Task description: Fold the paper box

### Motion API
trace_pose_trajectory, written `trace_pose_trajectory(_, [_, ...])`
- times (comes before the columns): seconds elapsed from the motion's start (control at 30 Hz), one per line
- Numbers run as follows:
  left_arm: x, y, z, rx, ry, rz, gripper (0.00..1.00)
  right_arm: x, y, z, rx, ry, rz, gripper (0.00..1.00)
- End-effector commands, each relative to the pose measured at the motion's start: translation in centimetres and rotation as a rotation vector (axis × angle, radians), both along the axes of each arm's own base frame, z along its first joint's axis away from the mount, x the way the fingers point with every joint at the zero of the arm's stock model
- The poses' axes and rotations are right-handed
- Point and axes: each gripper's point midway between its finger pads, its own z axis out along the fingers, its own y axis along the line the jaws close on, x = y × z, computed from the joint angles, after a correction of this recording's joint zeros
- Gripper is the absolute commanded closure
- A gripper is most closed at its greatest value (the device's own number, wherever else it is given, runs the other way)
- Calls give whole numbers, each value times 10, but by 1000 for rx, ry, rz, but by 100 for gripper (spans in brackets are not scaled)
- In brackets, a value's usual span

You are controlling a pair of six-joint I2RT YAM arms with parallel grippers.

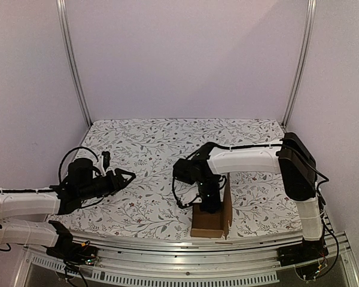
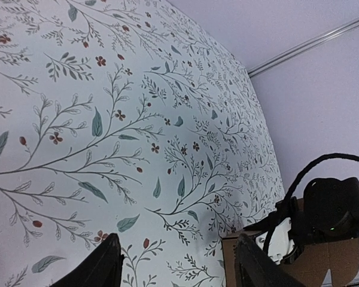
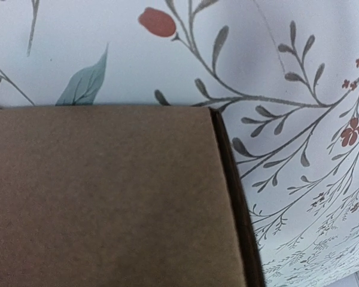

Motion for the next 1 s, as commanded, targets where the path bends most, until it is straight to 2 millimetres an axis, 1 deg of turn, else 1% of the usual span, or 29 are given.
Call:
trace_pose_trajectory(0.0, [1,5,-7,22,-11,14,37,5,16,11,122,-55,-21,80])
trace_pose_trajectory(0.2, [4,1,-8,29,-15,0,37,6,24,15,179,-70,-31,80])
trace_pose_trajectory(0.3, [5,0,-8,32,-19,-3,37,8,27,17,196,-79,-34,88])
trace_pose_trajectory(0.4, [6,-1,-10,31,-15,-6,37,16,28,16,216,-133,-38,90])
trace_pose_trajectory(0.47, [6,-2,-11,26,-13,-9,37,18,29,15,229,-144,-38,88])
trace_pose_trajectory(0.63, [5,-5,-12,12,0,-19,37,13,26,1,205,-115,-21,84])
trace_pose_trajectory(0.73, [5,-4,-11,10,1,-15,37,15,26,0,206,-123,-26,85])
trace_pose_trajectory(0.87, [7,-4,-9,14,8,-11,37,22,26,0,226,-190,-44,86])
trace_pose_trajectory(0.93, [8,-5,-7,9,15,-9,37,24,26,0,231,-233,-37,84])
trace_pose_trajectory(0.97, [8,-6,-6,10,19,-10,37,22,26,2,241,-239,-27,83])
